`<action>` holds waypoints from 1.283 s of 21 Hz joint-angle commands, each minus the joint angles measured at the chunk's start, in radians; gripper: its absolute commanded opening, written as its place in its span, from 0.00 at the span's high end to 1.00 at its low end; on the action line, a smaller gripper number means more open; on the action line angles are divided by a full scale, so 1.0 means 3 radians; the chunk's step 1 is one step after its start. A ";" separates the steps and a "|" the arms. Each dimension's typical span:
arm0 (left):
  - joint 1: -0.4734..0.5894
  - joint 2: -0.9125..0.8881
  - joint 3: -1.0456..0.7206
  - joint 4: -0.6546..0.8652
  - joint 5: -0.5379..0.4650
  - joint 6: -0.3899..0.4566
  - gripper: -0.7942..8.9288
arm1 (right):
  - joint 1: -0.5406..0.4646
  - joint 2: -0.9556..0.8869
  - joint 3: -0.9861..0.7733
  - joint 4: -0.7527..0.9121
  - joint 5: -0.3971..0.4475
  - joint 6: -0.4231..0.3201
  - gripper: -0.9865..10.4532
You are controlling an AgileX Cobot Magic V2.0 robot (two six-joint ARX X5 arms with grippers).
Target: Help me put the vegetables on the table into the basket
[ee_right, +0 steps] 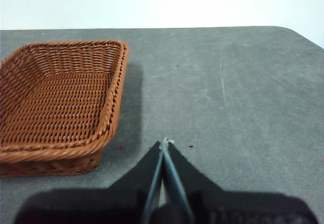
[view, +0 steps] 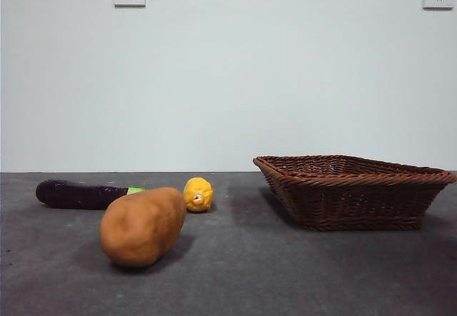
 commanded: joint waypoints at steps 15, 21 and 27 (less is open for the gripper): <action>-0.0038 0.0001 -0.0036 0.0028 -0.0009 -0.0025 0.92 | 0.0000 -0.0005 -0.0028 0.0008 -0.0273 0.0521 0.92; -0.0038 0.0001 -0.0022 0.0038 0.0114 -0.0402 0.92 | 0.0000 -0.0005 0.0024 0.0018 -0.0314 0.0890 0.92; -0.0038 0.0001 -0.0004 0.0158 0.0450 -0.0849 0.92 | 0.0000 -0.0004 0.0282 -0.0015 -0.0401 0.1015 0.92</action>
